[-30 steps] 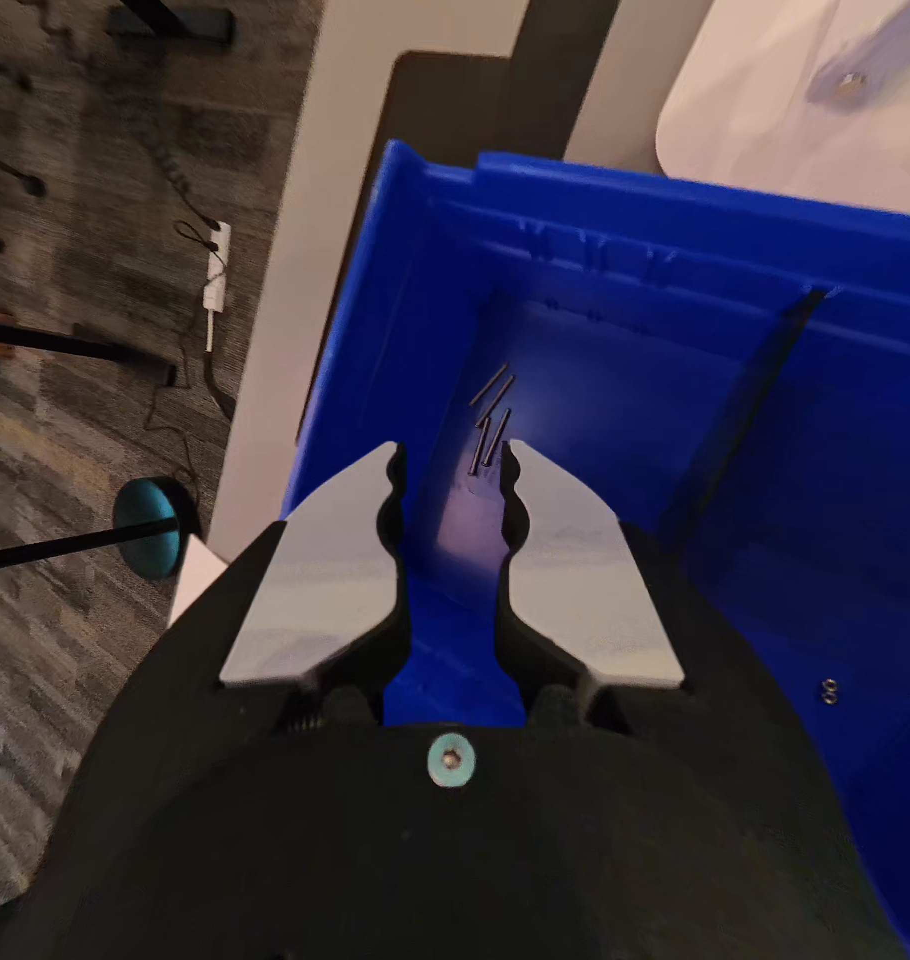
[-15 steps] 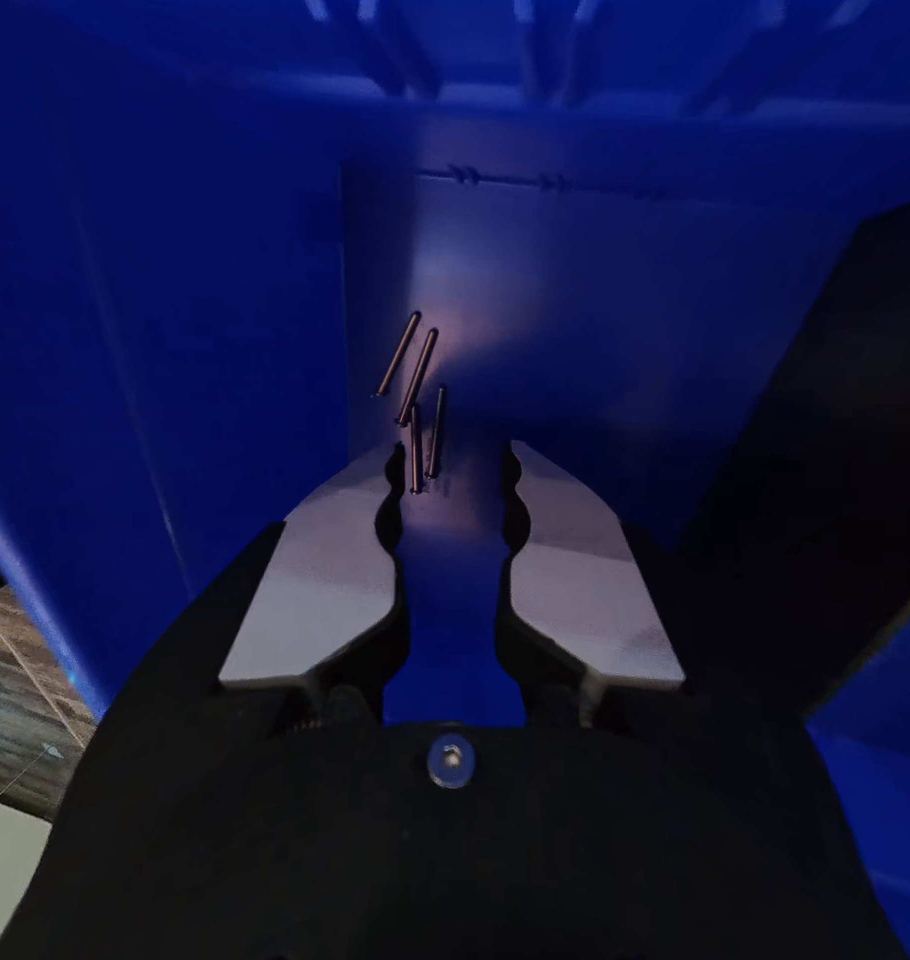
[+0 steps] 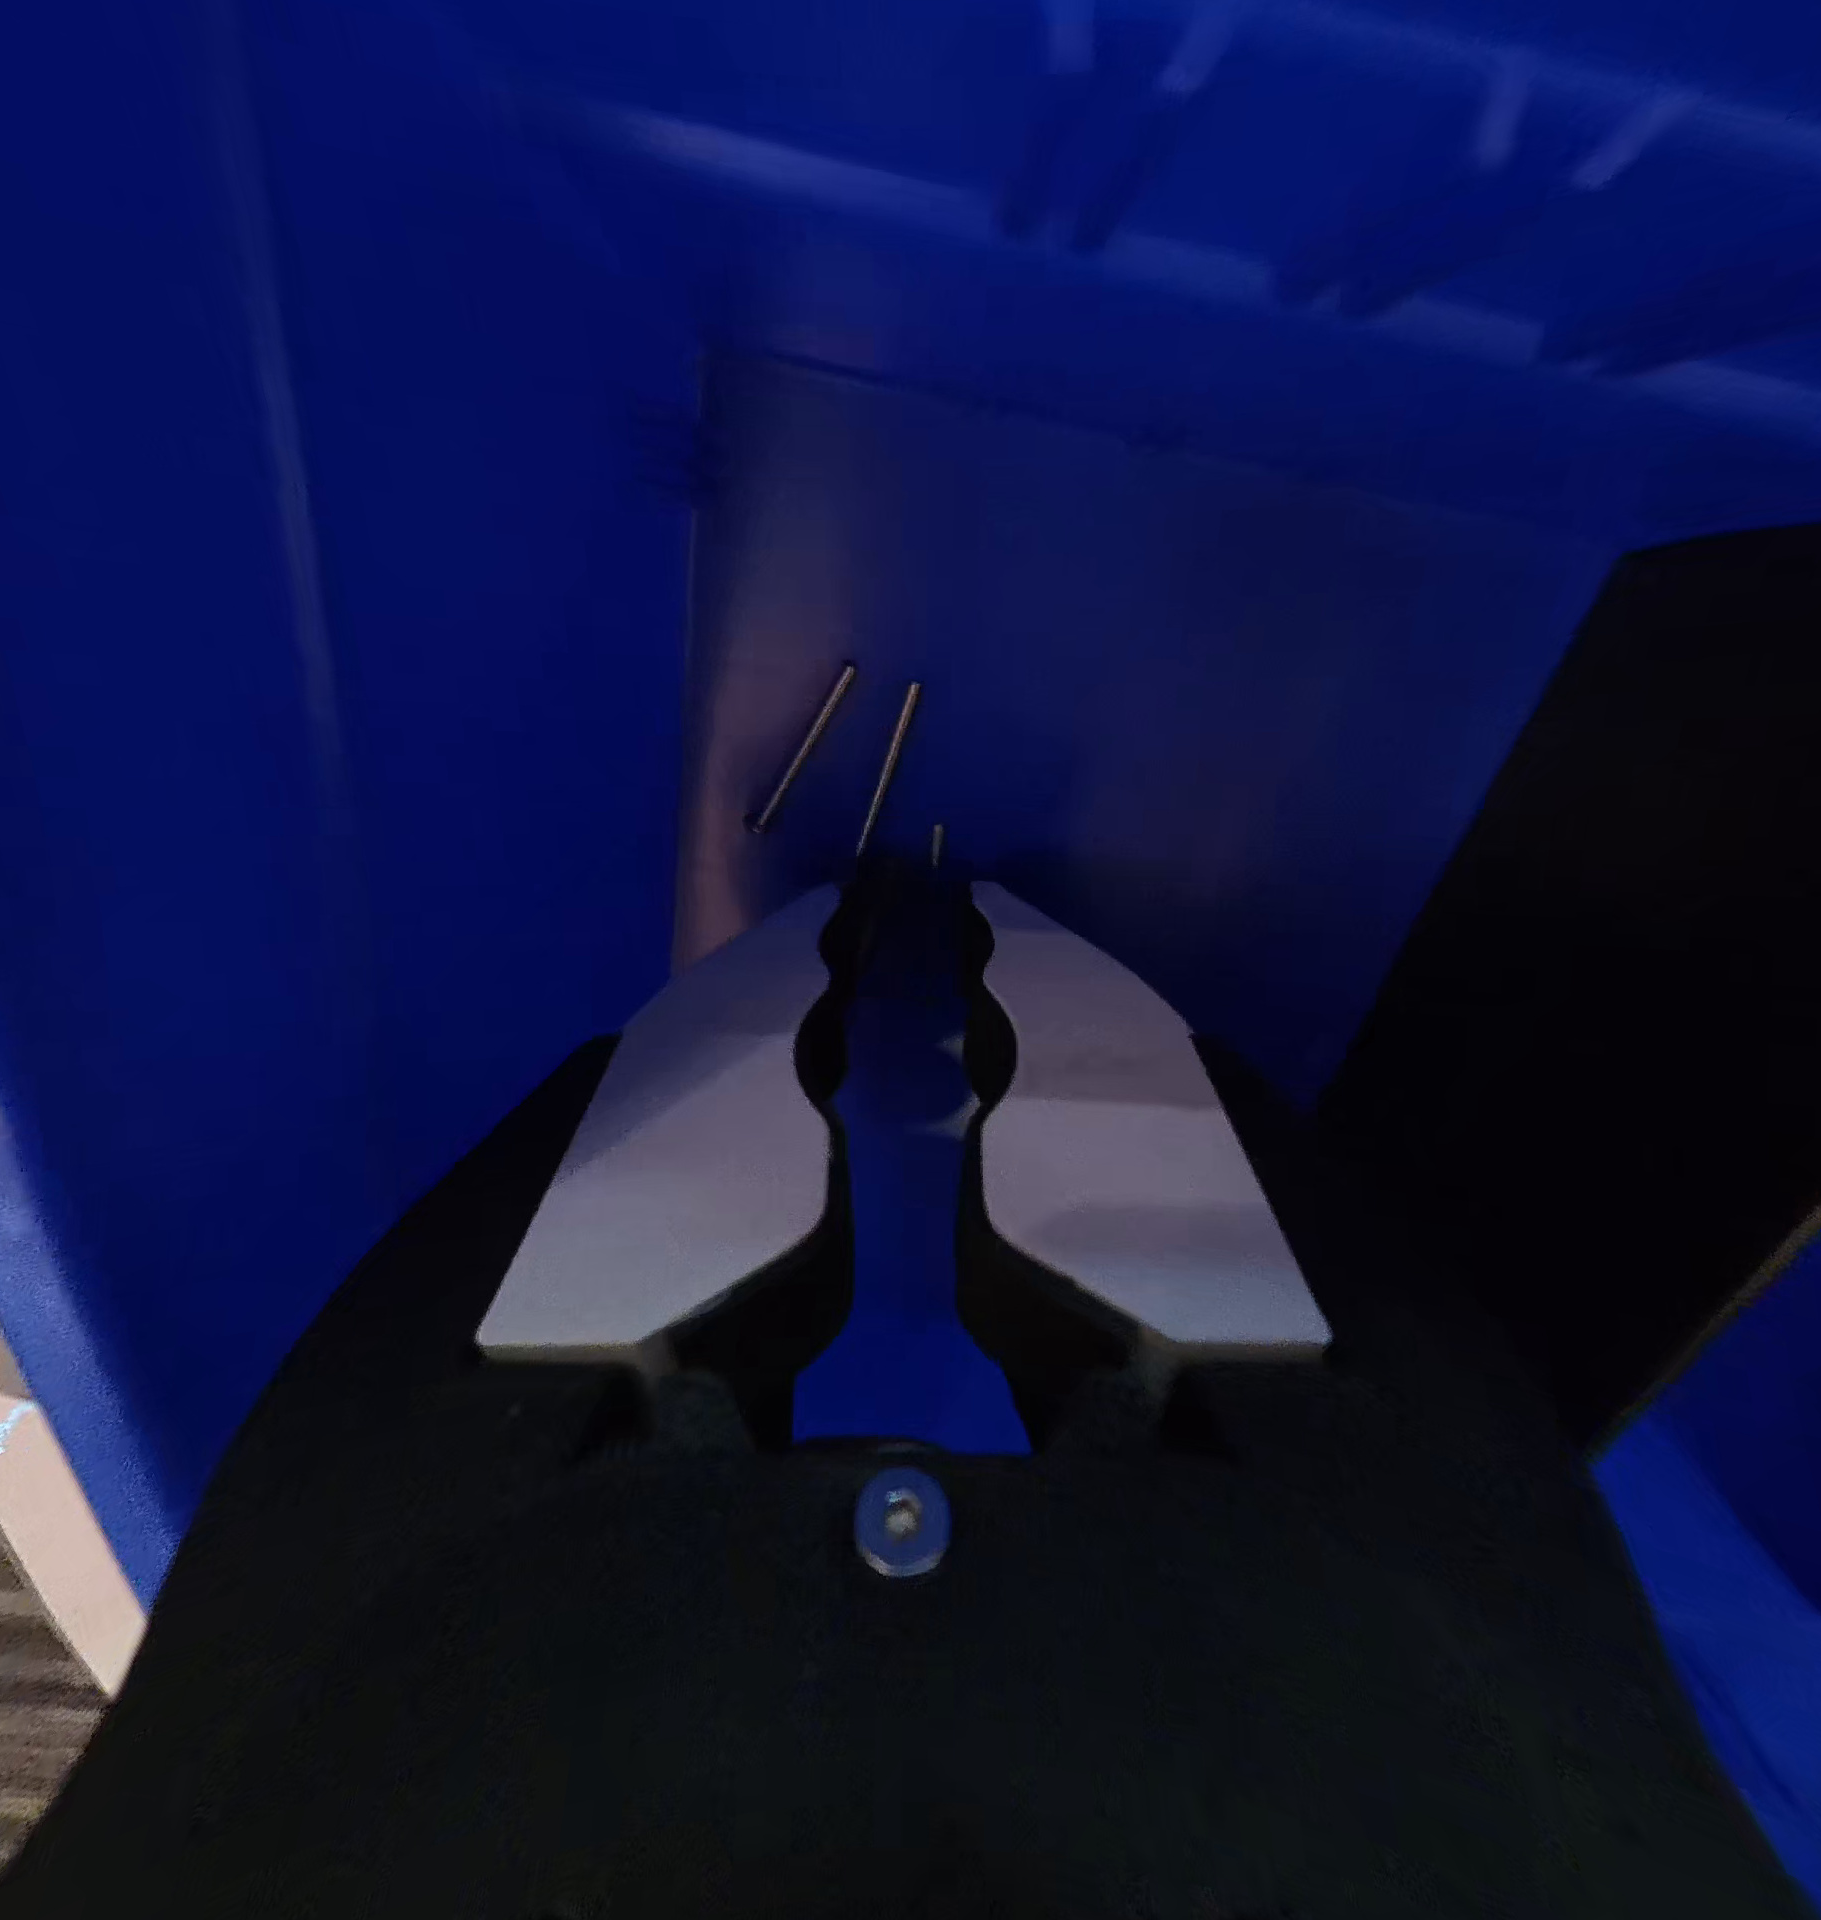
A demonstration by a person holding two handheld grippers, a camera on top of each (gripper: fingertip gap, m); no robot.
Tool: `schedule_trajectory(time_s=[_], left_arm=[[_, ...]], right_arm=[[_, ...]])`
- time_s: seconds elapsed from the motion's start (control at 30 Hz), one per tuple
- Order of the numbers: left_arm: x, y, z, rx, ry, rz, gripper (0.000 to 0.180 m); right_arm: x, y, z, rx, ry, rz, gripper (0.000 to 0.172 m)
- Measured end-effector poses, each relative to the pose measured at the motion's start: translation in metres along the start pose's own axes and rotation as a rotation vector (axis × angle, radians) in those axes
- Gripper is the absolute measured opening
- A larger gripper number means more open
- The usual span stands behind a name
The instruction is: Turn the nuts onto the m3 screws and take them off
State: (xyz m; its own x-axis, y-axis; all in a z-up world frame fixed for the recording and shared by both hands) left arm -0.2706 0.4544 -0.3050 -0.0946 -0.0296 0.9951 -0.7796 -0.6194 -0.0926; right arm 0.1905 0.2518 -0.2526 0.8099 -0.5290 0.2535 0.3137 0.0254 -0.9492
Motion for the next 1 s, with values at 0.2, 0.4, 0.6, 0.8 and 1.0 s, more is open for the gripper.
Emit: schedule_trajectory(time_s=[0.2, 0.4, 0.6, 0.8, 1.0], left_arm=[[-0.0006, -0.0017, -0.0022, -0.009, -0.011, 0.006, 0.007], [-0.0007, -0.0013, -0.0021, 0.002, -0.02, 0.014, 0.006], [-0.0001, 0.0017, -0.0028, 0.023, -0.016, -0.029, 0.023], [-0.0003, 0.0033, -0.0057, 0.029, -0.021, -0.055, 0.007], [0.0004, 0.0057, -0.0049, 0.025, -0.039, -0.067, 0.007]], right_arm=[[-0.0001, 0.0002, -0.0005, 0.0, -0.004, -0.003, 0.001], [0.0, 0.0004, -0.0008, 0.0, -0.007, -0.004, 0.001], [-0.0005, 0.0011, -0.0011, -0.001, -0.012, -0.011, 0.001], [0.0, 0.0012, -0.001, -0.004, -0.014, -0.011, 0.001], [0.0005, 0.0013, -0.0011, -0.004, -0.016, -0.01, 0.001]])
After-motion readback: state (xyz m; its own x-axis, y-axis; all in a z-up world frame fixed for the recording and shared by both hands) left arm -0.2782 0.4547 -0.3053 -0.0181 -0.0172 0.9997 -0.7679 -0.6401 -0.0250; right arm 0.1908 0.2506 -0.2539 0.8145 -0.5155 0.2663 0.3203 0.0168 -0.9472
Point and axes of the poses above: each gripper's, where its closed fingertips meet, x back along the fingers, y out of its underside, z = x × y across the jaws, the point moved 4 cm from there along x, back along the fingers, and after that the axes turned 14 degrees about x, right-handed, at the moved point
